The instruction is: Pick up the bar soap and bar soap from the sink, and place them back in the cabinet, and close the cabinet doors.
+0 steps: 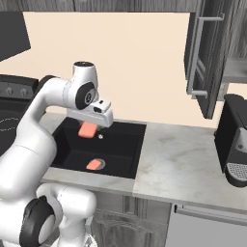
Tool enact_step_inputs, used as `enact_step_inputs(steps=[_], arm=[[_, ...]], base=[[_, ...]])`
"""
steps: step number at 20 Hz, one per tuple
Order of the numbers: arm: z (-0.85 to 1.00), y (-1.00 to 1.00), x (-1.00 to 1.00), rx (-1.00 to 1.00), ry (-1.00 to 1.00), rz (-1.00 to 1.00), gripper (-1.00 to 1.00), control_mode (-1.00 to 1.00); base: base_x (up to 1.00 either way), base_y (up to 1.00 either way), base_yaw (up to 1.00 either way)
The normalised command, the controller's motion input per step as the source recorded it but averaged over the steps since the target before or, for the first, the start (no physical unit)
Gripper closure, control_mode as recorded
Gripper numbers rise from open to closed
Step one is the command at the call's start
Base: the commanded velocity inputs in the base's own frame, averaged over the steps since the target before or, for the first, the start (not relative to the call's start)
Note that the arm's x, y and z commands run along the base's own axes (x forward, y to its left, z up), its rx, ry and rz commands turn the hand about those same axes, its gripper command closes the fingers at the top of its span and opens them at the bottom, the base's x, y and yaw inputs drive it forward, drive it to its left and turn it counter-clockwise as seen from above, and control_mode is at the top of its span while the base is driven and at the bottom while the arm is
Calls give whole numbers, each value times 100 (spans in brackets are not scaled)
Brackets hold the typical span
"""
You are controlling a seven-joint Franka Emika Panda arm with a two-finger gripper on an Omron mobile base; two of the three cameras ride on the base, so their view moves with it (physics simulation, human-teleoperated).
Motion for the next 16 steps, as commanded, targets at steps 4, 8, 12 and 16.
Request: enact_step_inputs(steps=[4, 8, 12, 16], arm=[[6, 0, -15, 0, -5, 0, 100, -100], [11, 0, -20, 0, -1, 0, 100, -100], [11, 0, -24, 0, -1, 0, 100, -100], [0, 0, 0, 0, 0, 0, 100, 100]], base=[[0, 0, 0], [0, 0, 0], [0, 0, 0], [-35, 0, 0]])
